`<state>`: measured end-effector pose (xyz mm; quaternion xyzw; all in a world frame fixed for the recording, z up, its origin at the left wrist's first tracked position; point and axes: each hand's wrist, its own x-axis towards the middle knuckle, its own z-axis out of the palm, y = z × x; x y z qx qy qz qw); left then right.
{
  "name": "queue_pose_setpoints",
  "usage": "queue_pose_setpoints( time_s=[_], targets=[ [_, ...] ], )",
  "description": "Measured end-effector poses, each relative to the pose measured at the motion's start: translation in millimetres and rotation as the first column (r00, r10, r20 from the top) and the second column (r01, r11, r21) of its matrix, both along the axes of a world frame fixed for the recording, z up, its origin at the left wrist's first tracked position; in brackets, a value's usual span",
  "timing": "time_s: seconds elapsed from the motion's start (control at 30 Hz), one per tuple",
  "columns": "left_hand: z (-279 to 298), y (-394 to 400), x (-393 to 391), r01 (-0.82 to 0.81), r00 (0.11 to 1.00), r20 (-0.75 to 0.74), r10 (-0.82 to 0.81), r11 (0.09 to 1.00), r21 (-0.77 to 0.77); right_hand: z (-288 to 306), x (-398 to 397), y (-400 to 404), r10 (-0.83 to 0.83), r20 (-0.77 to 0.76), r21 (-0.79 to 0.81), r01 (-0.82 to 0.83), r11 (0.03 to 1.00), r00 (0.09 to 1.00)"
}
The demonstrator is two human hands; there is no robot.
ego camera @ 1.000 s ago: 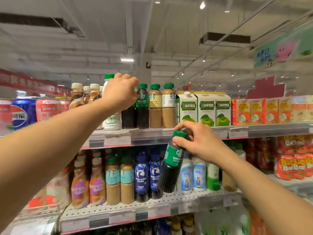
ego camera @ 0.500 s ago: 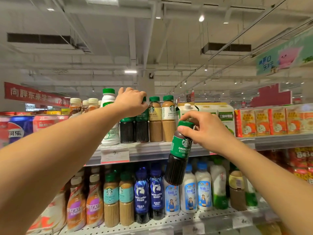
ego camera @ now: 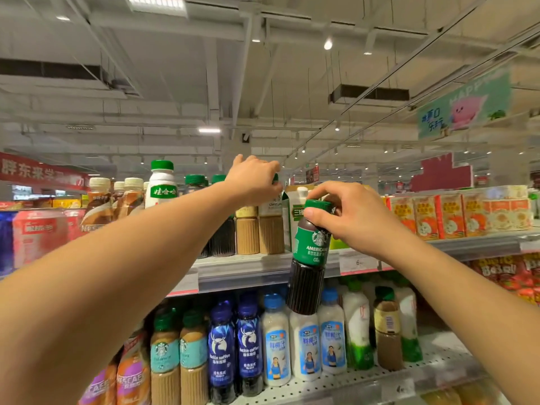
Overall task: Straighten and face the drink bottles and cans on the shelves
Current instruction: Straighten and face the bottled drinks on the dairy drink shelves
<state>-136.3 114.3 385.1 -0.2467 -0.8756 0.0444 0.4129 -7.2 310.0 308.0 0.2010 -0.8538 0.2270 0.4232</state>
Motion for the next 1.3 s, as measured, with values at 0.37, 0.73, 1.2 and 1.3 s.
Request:
queue_pose_setpoints(
  time_s=[0.37, 0.73, 1.2, 1.3],
  targets=[
    [-7, 12, 2, 0.164, 0.983, 0.058, -0.177, 0.97, 0.181, 3, 3, 22, -0.053, -0.008, -0.01, 0.053, 0.999, 0.999],
    [-33, -25, 45, 0.385, 0.869, -0.366, -0.334, 0.92, 0.073, 41, -37, -16, -0.128, -0.167, -0.168, 0.1, 0.981, 0.978],
    [-55, -121, 107, 0.275, 0.943, -0.216, -0.254, 0.959, 0.075, 72, -107, -74, -0.291, -0.029, 0.113, 0.293, 0.95, 0.956],
    [-64, -134, 114, 0.261, 0.948, -0.198, -0.248, 0.964, 0.043, 72, -118, -77, -0.348, 0.01, 0.148, 0.343, 0.928, 0.937]
  ],
)
